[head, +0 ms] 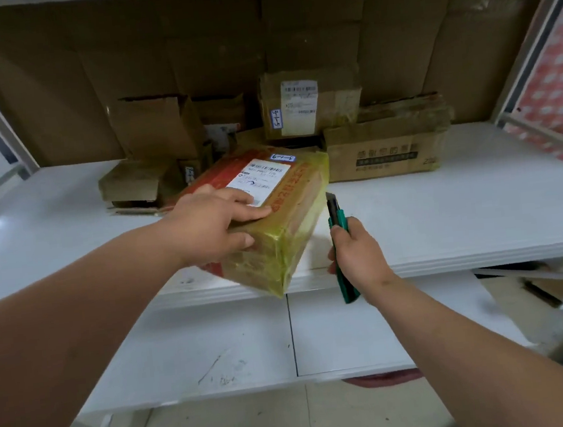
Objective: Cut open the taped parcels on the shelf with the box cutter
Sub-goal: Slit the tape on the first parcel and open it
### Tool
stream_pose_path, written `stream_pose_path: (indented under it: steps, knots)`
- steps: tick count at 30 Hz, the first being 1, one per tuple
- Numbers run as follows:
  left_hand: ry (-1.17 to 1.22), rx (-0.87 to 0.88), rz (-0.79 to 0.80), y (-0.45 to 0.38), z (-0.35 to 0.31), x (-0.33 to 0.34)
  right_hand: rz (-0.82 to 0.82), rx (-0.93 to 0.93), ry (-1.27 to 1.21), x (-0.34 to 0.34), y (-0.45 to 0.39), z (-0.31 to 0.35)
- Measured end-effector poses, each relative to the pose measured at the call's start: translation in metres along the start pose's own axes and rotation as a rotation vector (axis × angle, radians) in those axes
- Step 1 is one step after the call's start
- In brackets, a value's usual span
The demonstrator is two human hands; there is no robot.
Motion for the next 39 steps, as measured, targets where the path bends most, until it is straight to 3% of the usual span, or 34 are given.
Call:
stream_pose_path:
  steps: [4,7,12,25,39]
  knots:
    - [-0.168,0.100,-0.089,-0.021,-0.026,0.002,-0.004,-0.115,0.133,-0.007,0.030,-0.009]
    - [-0.087,0.080,-0.135,-0.034,-0.036,0.005,-0.024,-0.222,0.261,-0.011,0.054,-0.012]
    - [-0.197,0.053,-0.159,-0.045,-0.044,0.008,-0.051,-0.294,0.354,-0.011,0.079,-0.020]
    - [-0.192,0.043,-0.158,-0.046,-0.052,0.014,-0.184,-0.190,0.386,-0.008,0.076,0.002]
    - [-0.131,0.051,-0.126,-0.046,-0.049,0.014,-0.269,-0.229,0.429,-0.006,0.083,0.003]
Point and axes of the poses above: each hand's wrist, its own y-axis away from the middle knuckle, its own x-axis out of the palm, z = x × y, the point moved 8 cm from there along -y, towards the middle knuckle
